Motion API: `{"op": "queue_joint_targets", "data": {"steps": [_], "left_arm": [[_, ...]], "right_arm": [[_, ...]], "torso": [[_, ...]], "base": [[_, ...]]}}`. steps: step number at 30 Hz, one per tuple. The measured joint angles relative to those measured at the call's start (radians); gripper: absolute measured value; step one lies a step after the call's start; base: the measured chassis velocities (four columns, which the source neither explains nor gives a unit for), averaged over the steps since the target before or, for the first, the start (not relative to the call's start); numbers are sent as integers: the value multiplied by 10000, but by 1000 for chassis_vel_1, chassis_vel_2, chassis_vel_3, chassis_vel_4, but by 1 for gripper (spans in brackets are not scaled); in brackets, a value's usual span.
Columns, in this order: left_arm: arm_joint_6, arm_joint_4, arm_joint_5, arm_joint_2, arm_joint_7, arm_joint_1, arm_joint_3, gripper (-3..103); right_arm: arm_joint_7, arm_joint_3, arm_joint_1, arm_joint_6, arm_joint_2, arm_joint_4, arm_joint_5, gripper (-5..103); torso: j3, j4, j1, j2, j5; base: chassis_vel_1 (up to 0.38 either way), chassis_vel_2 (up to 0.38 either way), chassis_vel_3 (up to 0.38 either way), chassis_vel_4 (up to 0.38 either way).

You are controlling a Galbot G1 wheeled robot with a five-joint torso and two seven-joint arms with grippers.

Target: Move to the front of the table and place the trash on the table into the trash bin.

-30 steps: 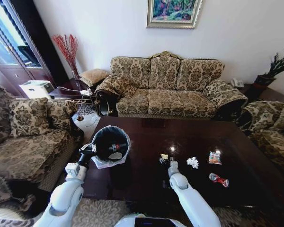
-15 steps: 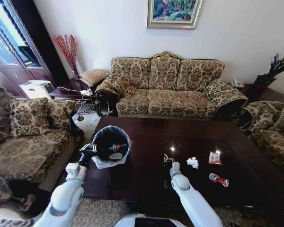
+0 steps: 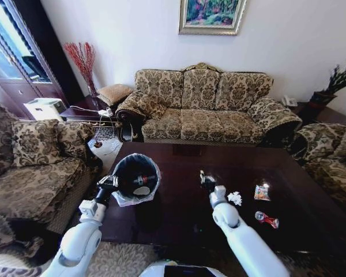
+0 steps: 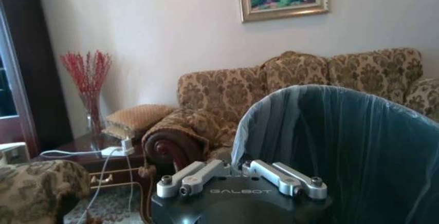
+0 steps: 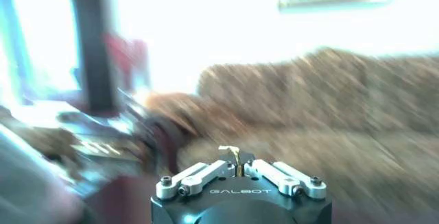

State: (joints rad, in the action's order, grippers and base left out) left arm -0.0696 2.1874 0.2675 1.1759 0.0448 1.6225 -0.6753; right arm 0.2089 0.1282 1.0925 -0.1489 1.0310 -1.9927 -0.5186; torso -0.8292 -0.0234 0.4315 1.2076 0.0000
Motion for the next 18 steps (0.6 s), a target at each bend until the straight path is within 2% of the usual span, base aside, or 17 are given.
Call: {"op": "queue_joint_targets", "data": {"steps": [1, 3, 4, 6, 7, 10, 11, 14, 15, 18], "left_arm": [[-160, 0, 308, -215, -22, -61, 104, 3], [-220, 0, 427, -297, -30, -85, 137, 3], [-517, -11, 1036, -857, -79, -300, 364, 3], [-717, -232, 1702, -1931, -140, -839, 844, 3], [-717, -232, 1702, -1931, -140, -839, 844, 3], [-1055, -673, 2385, -3237, -134, -2074, 1845, 3], [-1055, -673, 2385, -3237, -134, -2074, 1845, 3], [-1353, -843, 3065, -3943, 8, -2908, 2673, 3], [-1353, -843, 3065, -3943, 8, -2908, 2673, 3], [-1476, -943, 3414, -4282, 87, -3391, 3139, 3]], "right_arm": [[-321, -72, -300, -1, -530, -744, -505, -1], [-406, -106, -409, -12, -683, -939, -668, -1], [-673, -421, -1033, -105, -1381, -1674, -1536, 0], [-933, -993, -2052, -276, -1964, -2196, -2581, 0], [-933, -993, -2052, -276, -1964, -2196, -2581, 0], [-1407, -2019, -3649, -804, -2093, -2385, -3857, 0], [-1407, -2019, -3649, -804, -2093, -2385, -3857, 0], [-1537, -3341, -4727, -929, -1789, -1978, -4193, 0], [-1537, -3341, -4727, -929, -1789, -1978, -4193, 0], [-1541, -4339, -5092, -1134, -1504, -1578, -3883, 0]], "torso": [[0, 2, 0, 0, 0], [1, 2, 0, 0, -3], [0, 2, -1, 0, -2], [1, 3, -1, 1, 1], [1, 3, -1, 1, 1], [-1, 7, 1, 0, -2], [-1, 7, 1, 0, -2], [-2, 0, 3, -2, -1], [-2, 0, 3, -2, -1], [-2, 1, 2, -2, 1]], "base": [[0, 0, 0, 0], [0, 0, 0, 0], [0, 0, 0, 0], [0, 0, 0, 0], [0, 0, 0, 0], [0, 0, 0, 0], [0, 0, 0, 0], [0, 0, 0, 0], [0, 0, 0, 0], [0, 0, 0, 0]]}}
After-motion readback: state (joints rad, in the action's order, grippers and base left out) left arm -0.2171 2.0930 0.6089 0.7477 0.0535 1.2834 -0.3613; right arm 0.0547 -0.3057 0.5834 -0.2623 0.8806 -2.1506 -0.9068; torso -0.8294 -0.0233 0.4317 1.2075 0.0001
